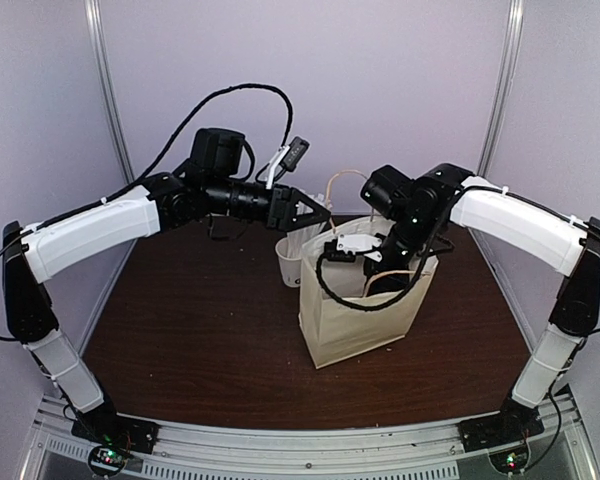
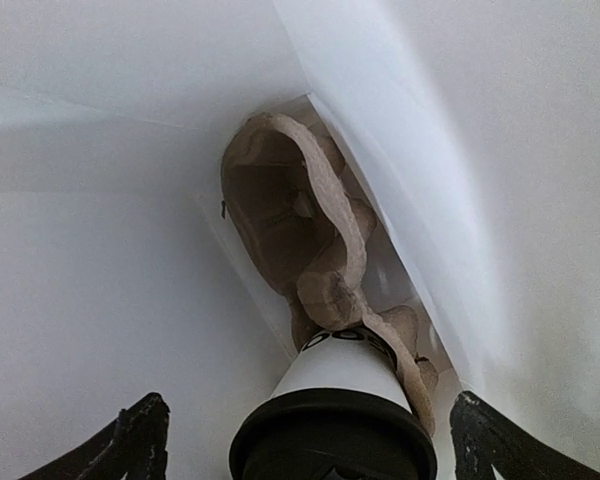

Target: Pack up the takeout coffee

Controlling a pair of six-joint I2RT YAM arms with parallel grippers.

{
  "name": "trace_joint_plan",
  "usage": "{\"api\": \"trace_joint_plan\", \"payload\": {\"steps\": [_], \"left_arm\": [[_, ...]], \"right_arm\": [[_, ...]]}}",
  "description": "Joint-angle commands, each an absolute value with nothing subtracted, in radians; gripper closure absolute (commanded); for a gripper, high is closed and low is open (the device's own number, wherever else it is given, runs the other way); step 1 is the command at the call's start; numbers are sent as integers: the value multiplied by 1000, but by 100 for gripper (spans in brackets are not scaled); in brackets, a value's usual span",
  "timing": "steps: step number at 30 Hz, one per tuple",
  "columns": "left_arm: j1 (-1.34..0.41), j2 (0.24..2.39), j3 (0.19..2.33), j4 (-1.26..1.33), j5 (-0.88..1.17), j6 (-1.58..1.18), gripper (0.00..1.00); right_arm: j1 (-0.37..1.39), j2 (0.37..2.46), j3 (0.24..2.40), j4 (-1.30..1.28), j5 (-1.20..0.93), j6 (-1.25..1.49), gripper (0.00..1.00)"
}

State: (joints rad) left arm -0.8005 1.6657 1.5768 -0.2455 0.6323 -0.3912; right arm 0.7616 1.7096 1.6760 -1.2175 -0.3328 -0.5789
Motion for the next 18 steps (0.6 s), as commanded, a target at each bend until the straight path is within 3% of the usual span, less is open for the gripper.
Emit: {"api": "trace_joint_plan", "payload": {"steps": [1,6,16,18], "left_arm": [[-811,1699,1613,-257,619,-388,53],[-817,1765,1654,-281,634,-424,61],[-828,1841,1712,-321,654,-427,97],[-829,1842,1709,-321,652,-428,100]], "right_arm": [[774,1728,1658,-1176,-340,-567,3],[785,1735,1653,-1166,-334,-566,3],[816,1728,1665,-1162,-311,-572,4],[824,1724,1668,-1166,-312,-578,4]]}}
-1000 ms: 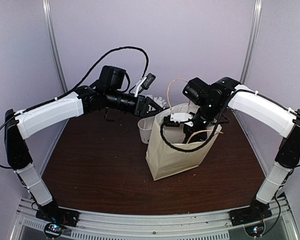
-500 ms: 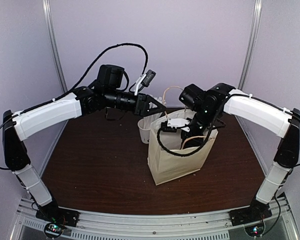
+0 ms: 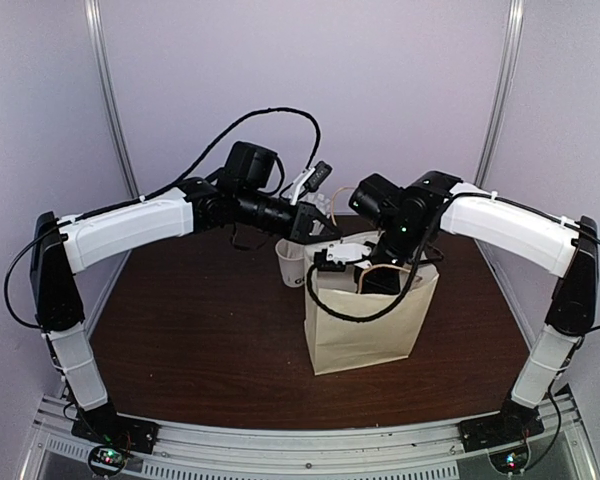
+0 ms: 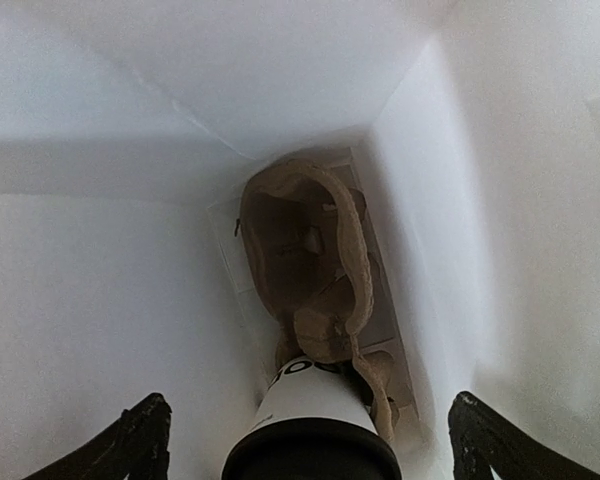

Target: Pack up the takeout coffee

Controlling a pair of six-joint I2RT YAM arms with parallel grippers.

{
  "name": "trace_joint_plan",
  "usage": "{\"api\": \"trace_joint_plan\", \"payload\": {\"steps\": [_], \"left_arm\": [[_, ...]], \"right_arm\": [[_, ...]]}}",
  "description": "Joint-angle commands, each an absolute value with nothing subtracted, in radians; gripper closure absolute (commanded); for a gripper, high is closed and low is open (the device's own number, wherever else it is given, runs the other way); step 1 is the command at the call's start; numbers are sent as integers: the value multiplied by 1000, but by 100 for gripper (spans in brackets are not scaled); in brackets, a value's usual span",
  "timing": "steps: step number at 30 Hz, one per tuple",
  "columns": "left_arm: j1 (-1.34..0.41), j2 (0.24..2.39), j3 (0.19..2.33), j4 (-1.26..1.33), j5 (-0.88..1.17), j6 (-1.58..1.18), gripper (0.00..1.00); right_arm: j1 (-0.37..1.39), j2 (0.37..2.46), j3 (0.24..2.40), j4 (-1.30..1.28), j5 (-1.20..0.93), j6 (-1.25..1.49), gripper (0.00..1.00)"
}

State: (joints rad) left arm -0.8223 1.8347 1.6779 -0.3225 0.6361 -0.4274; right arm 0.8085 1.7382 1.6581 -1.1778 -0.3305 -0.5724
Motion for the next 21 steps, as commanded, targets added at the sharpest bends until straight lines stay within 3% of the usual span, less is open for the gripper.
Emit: {"api": "trace_joint_plan", "payload": {"steps": [1,21], "left_arm": [[-829,1842,1709,-318,651,-429,100],[-829,1857,1739,-314,671,-415,100]], "right_arm": [[830,1723,1670,-1170,-315,-586,4],[858,1644,1897,-1341,-370,-725,2]]}}
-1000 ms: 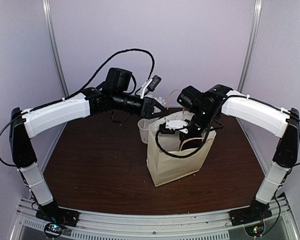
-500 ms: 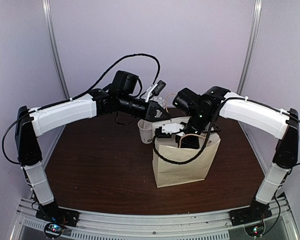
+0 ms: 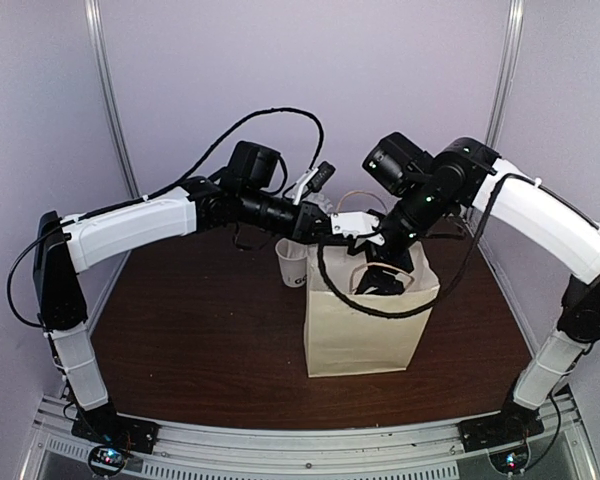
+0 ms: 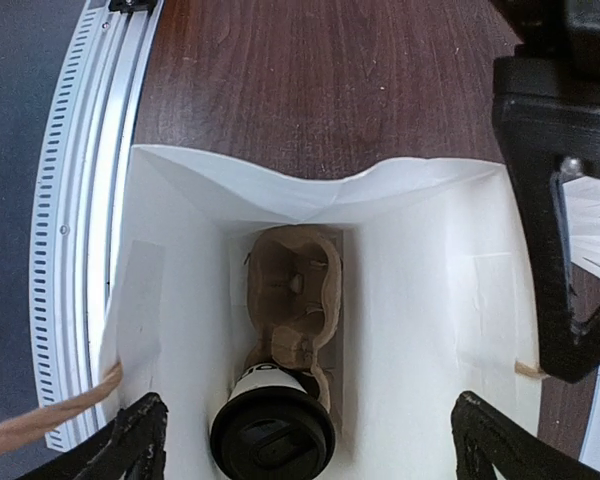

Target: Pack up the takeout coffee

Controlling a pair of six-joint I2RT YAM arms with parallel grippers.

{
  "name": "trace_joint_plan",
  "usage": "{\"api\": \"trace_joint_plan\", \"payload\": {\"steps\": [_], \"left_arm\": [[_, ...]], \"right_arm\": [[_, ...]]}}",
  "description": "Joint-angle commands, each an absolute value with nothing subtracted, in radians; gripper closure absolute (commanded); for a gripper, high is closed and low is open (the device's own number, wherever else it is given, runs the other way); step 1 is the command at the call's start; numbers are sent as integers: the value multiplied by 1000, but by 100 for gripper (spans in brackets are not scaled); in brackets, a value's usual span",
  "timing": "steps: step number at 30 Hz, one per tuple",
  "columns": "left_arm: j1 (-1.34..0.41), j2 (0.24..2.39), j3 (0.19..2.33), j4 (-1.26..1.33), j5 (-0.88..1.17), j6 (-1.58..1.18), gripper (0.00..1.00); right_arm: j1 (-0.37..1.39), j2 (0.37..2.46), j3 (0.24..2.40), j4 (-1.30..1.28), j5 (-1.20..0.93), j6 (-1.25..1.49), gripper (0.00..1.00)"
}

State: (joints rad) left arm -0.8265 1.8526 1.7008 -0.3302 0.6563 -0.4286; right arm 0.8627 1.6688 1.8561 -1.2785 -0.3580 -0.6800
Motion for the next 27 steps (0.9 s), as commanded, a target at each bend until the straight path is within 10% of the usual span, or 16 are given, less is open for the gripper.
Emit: {"api": "trace_joint_plan", "payload": {"steps": [1,11,27], "left_arm": [[-830,1850,1739,-318,664,-407,100],[-836,1805,1741,-311,653,-319,100],[-861,1774,1687,-260,619,-306,100]], "right_arm": [[849,1640,1912,-1345,-367,-728,2],[655,1607,2159,-1386,-504,-751,0],[619,1523,1975,-1297,-541,-733,0]]}}
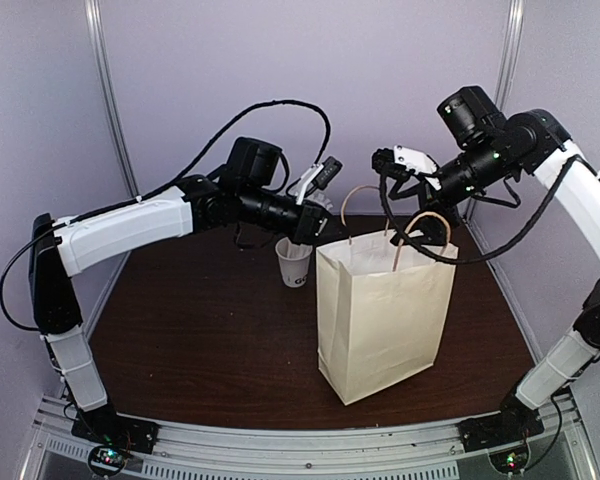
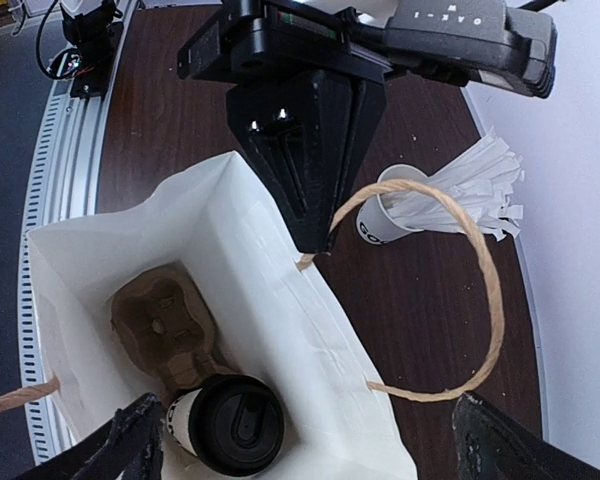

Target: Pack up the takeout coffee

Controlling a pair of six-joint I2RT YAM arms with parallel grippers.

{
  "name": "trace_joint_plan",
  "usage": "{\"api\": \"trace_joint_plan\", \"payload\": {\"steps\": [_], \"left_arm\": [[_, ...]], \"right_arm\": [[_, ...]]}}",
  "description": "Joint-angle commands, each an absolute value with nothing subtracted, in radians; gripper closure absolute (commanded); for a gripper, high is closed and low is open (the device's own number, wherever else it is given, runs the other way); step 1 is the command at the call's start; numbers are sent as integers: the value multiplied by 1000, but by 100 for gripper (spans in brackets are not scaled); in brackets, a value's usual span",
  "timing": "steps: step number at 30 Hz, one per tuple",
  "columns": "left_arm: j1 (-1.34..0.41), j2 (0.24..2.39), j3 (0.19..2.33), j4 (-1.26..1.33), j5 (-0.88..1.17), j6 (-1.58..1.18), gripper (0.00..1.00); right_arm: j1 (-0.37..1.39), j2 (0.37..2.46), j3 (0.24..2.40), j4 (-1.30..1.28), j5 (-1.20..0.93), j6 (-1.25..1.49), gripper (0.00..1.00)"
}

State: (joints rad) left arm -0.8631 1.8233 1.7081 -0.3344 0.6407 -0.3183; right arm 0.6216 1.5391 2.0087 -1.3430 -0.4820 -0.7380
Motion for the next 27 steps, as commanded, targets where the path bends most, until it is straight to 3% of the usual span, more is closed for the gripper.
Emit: {"api": "trace_joint_plan", "payload": {"steps": [1,5,18,23,27], "left_arm": [[-861,1771,1686,-259,615,-306,100],[-861,1779,1681,-264,594,-304,100],[-842,1796,1647,-222,581,-327,100],[-835,1790,1640,-204,589,-333,100],[-835,1763,1614,-175,587,-313,100]], "right_arm": [[623,1522,1961,-1289,-551,-733,0],[640,1525,1895,-1248,-526,-733,0],[673,1528,1789,-1025,-68,-659,0],[667,1520,1875,-1083,-93,-663,0],[619,1516,2004,-1196,-296,-680,0]]}}
